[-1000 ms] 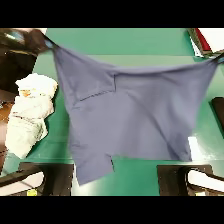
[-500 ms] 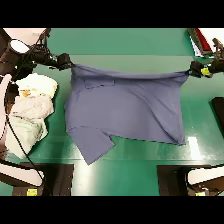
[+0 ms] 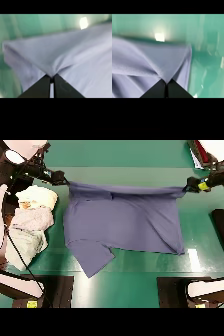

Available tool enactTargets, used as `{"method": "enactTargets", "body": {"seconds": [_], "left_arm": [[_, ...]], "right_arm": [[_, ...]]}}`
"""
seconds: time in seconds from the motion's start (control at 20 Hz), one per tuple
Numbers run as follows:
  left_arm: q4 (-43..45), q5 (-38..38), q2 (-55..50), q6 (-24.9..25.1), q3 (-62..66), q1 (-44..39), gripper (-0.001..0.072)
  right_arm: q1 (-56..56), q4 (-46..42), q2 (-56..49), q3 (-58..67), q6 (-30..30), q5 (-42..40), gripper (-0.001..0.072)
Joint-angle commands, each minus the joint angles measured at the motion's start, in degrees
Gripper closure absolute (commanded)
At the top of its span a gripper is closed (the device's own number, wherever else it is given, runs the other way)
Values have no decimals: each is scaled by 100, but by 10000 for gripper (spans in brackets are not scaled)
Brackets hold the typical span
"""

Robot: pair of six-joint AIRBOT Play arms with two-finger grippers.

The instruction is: Fold the shirts.

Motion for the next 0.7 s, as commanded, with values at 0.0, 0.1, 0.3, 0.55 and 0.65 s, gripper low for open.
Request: {"method": "enactTargets", "body": {"seconds": [0.0, 0.1, 0.3, 0.55, 0.65], "left_arm": [[378, -404, -7, 15, -280, 20, 677], [387, -389, -7, 17, -601, 20, 676], [826, -345, -7, -501, -809, 26, 157], [1172, -927, 400, -811, -857, 374, 172], [1169, -1010, 964, -833, -1331, 555, 231]], "right_arm": [[234, -299, 323, -931, 4, -251, 701], [273, -247, 431, -1298, 7, -470, 700], [400, -254, 459, -1429, 109, -442, 401], [149, -278, 741, -1075, 212, 719, 235], [-74, -262, 1200, -1399, 203, 789, 284]]}}
